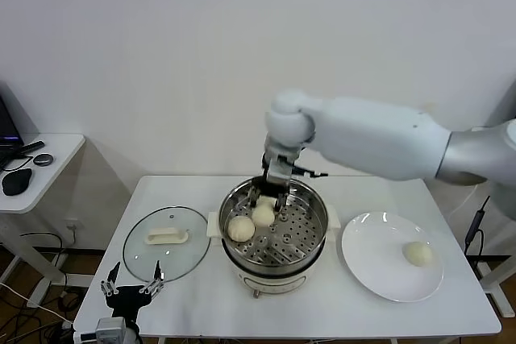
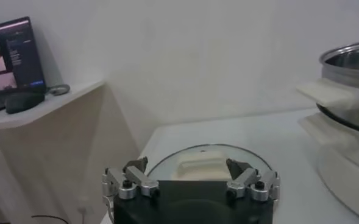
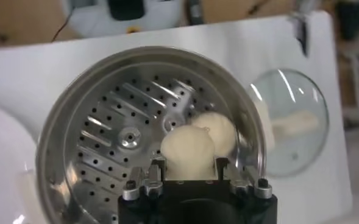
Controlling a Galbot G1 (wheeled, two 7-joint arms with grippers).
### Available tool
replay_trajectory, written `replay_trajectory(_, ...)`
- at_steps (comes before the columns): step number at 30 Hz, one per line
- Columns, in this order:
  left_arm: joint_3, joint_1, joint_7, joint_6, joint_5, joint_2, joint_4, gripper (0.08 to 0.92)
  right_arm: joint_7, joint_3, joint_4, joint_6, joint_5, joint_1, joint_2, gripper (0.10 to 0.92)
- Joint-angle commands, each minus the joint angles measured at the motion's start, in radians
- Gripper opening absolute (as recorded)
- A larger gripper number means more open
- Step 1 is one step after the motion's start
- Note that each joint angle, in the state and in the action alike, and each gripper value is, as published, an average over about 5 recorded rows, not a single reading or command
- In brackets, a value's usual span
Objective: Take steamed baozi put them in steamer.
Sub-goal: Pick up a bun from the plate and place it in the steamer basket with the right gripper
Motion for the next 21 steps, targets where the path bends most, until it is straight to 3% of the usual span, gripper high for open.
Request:
replay_trajectory(1,-0.007,-0.002,0.0,-0.001,-0.004,0.0,-0.001,0.823,0.009,-0.078,0.092,0.138,-0.13,-0.032,0.052,0.501)
replay_trajectory(21,-0.002,-0.002,0.001,0.0,-0.008,-0.002,-0.001,0.823,-0.036,-0.095,0.059,0.063,-0.11,-0.066,0.068,0.501)
